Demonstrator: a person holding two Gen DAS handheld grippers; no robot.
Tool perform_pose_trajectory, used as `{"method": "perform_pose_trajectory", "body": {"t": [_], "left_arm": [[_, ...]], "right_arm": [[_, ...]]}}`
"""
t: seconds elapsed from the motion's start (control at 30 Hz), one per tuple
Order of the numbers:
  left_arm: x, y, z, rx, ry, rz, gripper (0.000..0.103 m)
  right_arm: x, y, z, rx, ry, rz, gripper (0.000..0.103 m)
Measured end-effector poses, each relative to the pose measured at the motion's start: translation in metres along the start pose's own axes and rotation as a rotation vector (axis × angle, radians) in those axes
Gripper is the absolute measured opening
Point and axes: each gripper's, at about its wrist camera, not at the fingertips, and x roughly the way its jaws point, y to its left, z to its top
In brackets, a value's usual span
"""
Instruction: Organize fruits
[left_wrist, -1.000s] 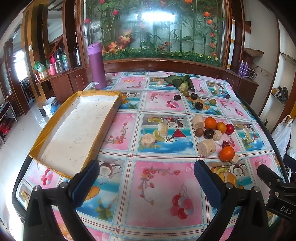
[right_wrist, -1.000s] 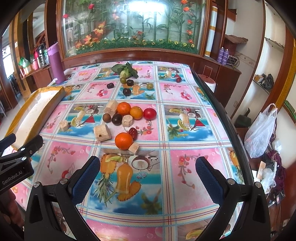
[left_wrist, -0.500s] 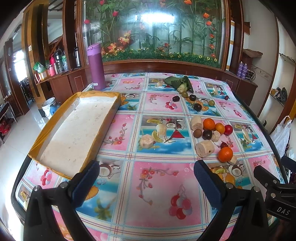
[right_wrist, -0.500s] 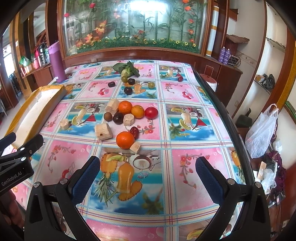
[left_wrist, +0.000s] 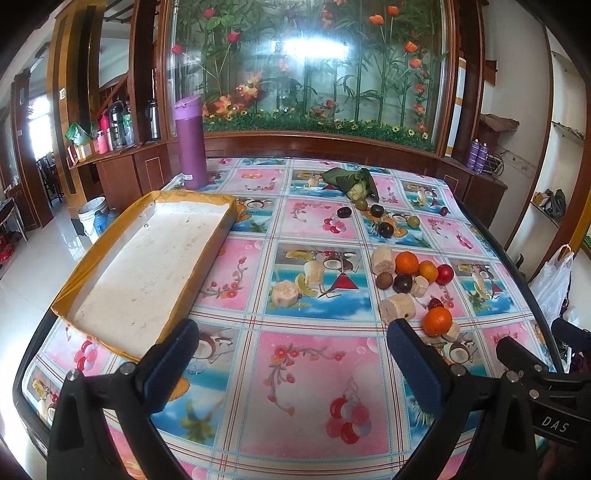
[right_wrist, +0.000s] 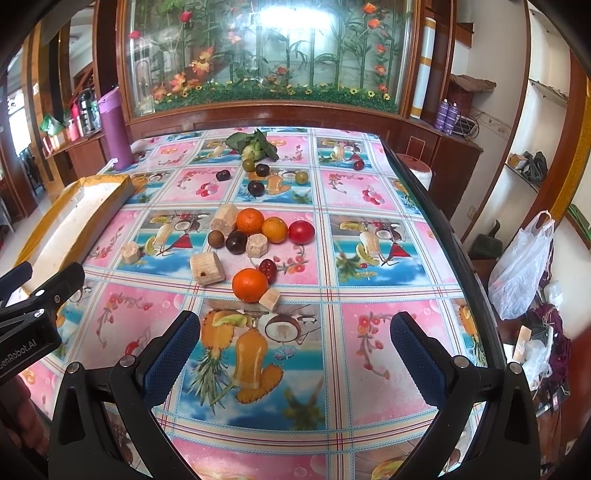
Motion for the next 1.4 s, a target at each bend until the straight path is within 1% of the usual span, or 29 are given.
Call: {"method": "perform_pose_trajectory", "body": {"t": [0.3, 0.7, 0.93, 1.03, 1.13, 1.27, 1.4], "left_arm": [[0.000, -0.003, -0.001, 0.004, -0.004, -0.011, 0.103], [0.002, -0.003, -0.004, 0.004, 0.008, -0.006, 0.103], [0.008, 0.000, -0.006, -0.002, 0.030, 0.010, 0.103], [0.012, 0.002, -0.008, -0.005, 0.048, 0.017, 0.103], [0.018, 0.003, -0.009, 0.005, 0.065, 0.034, 0.103], [0.030, 0.007, -0.009, 0.025, 0.111, 0.057, 0.103], [0.041, 0.010, -0.014, 0.058, 0.172, 0.075, 0.103]], "right_arm": [[-0.006, 0.001, 0.003, -0.006, -0.048, 0.000, 0.103], [-0.005, 0.001, 0.003, -0.009, -0.057, 0.002, 0.103], [-0.003, 0.001, 0.005, -0.025, -0.082, -0.011, 0.103], [0.003, 0.000, 0.006, -0.029, -0.065, -0.014, 0.103], [0.012, -0.002, 0.005, -0.031, -0.032, 0.010, 0.103], [0.034, 0.000, 0.006, -0.071, 0.048, 0.073, 0.103], [0.065, -0.002, 0.007, -0.083, 0.134, 0.108, 0.103]]}}
